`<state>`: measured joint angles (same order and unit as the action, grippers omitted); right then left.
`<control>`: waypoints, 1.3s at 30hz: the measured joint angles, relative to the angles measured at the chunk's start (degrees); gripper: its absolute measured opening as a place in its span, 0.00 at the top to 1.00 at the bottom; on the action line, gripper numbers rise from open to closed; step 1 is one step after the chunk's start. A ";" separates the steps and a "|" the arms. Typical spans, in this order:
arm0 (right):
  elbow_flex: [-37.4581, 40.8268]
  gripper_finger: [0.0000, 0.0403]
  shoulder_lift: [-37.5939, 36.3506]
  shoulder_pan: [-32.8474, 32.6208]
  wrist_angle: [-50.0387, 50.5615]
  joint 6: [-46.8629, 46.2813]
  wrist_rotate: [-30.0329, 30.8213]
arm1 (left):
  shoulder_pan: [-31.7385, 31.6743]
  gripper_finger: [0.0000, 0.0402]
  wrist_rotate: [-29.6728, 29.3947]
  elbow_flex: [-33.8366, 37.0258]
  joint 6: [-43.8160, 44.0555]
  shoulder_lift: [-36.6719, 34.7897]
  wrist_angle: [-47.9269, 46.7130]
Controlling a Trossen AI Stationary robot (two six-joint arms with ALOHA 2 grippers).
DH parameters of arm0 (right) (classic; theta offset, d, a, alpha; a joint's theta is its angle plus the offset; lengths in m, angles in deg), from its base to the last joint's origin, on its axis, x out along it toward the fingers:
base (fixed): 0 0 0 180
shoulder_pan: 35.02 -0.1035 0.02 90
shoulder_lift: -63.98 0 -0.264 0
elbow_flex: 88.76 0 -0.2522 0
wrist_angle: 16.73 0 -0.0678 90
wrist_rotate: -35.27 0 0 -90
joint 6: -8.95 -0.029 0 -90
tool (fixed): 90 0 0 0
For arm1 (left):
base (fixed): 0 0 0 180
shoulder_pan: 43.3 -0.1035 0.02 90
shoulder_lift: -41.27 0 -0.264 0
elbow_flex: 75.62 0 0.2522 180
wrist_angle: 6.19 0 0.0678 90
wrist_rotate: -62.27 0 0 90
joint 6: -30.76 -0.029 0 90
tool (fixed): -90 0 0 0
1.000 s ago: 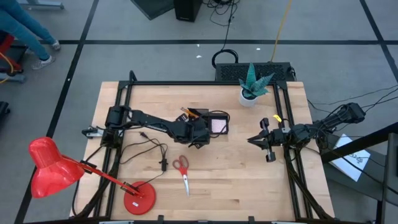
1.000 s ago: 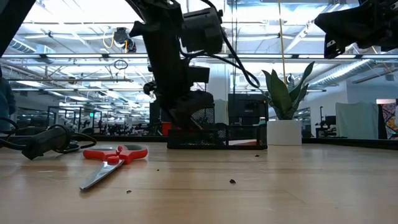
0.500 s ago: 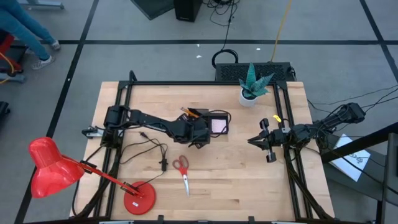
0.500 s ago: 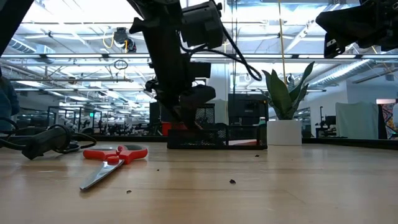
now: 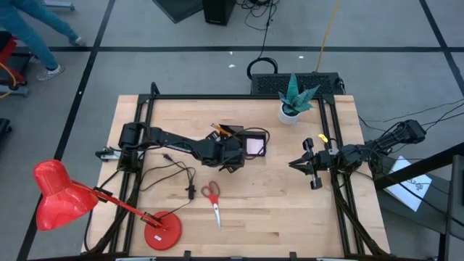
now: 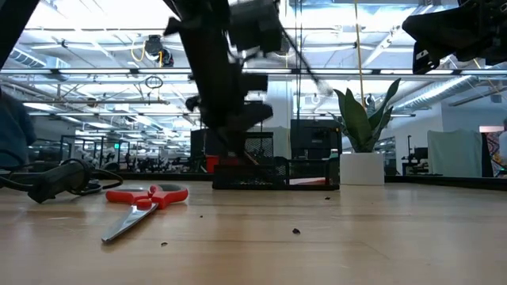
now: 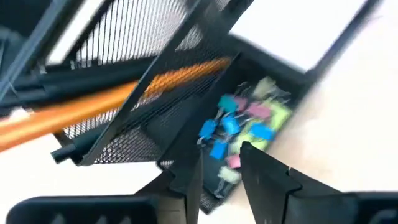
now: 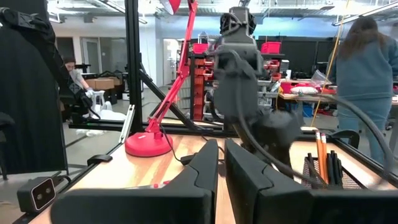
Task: Pick and place office supplies into organizer
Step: Adjust the black desk organizer
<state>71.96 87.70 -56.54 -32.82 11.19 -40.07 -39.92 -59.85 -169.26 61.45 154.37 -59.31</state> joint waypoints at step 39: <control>0.02 0.96 0.07 0.02 1.62 0.39 0.15 | -20.57 0.98 1.30 -0.04 -20.03 -2.81 18.55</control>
<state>71.98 87.77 -56.52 -31.20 11.58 -39.92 -60.48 -58.55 -169.30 41.42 151.56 -40.76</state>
